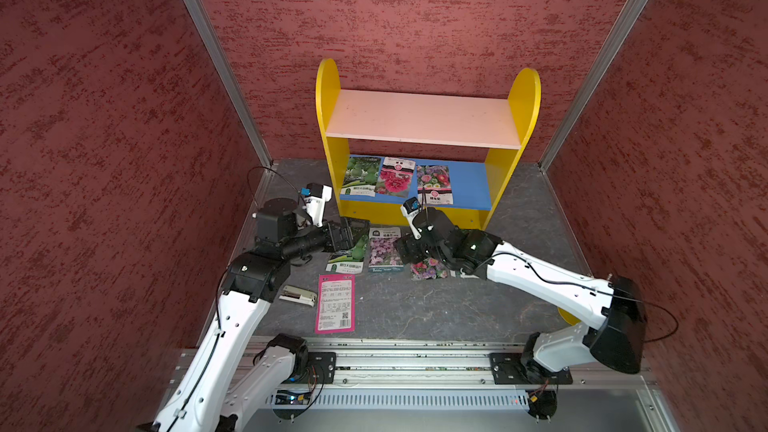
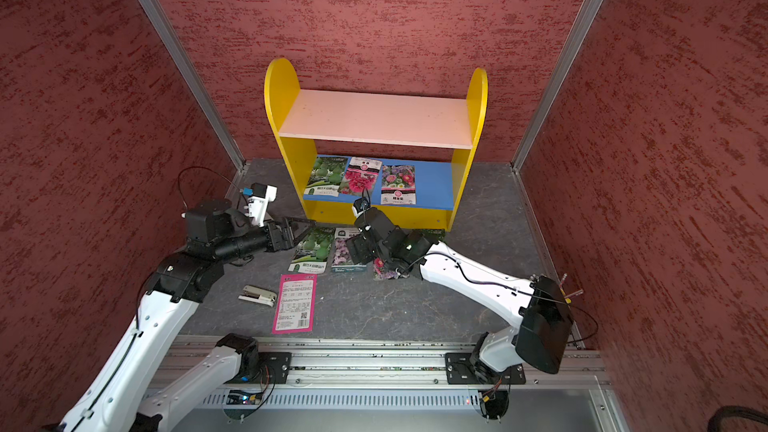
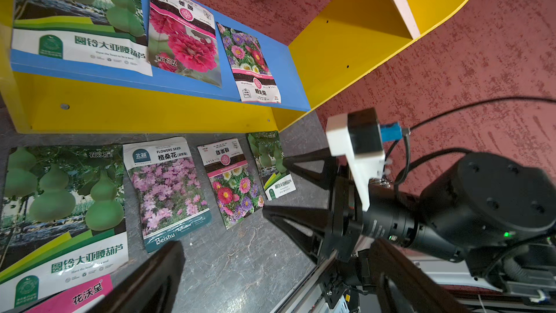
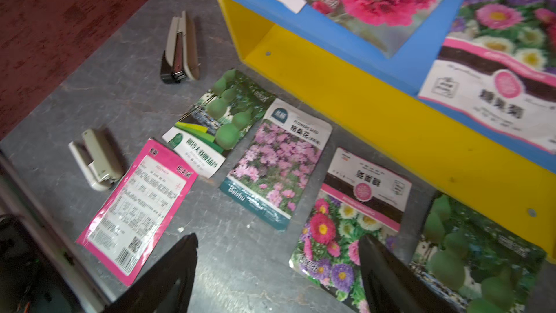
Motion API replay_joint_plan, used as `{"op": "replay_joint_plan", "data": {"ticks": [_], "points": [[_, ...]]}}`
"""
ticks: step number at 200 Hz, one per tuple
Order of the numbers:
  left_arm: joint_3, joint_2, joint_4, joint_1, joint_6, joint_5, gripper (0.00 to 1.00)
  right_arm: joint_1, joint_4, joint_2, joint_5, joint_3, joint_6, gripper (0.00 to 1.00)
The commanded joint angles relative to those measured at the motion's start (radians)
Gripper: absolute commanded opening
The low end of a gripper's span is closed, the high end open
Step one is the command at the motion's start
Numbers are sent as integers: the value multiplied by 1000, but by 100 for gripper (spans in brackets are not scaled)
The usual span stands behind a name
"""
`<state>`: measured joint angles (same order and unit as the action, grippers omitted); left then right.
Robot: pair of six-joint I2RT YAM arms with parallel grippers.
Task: Take the seed bag off the shelf
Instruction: Pick up the seed packet from the shelf.
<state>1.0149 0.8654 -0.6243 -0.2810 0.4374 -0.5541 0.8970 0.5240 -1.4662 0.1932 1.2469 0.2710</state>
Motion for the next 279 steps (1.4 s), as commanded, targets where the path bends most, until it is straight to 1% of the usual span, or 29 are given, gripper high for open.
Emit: {"op": "replay_joint_plan", "data": {"ticks": [1,16,50,70,114,167,221,245,279], "points": [[-36,11,88,-62,27,69,100,-67,-9,-47,18,62,-37,86],[-58,15,113,-105,38,94,100,-111,-28,-86,19,95,-55,85],[-123,31,184,-195,78,136,100,-196,-70,-182,68,183,-98,83],[-152,36,201,-246,85,181,100,-253,-83,-238,59,238,-109,83],[-206,39,249,-304,116,202,100,-351,-84,-350,39,352,-137,83],[-228,51,275,-329,136,221,100,-423,-102,-428,4,414,-144,84],[-233,62,276,-333,137,231,100,-435,-93,-479,-17,440,-151,85],[-238,64,278,-334,136,235,100,-436,-91,-469,-20,411,-153,85],[-238,64,279,-336,136,236,100,-436,-106,-425,-30,329,-147,85]]}}
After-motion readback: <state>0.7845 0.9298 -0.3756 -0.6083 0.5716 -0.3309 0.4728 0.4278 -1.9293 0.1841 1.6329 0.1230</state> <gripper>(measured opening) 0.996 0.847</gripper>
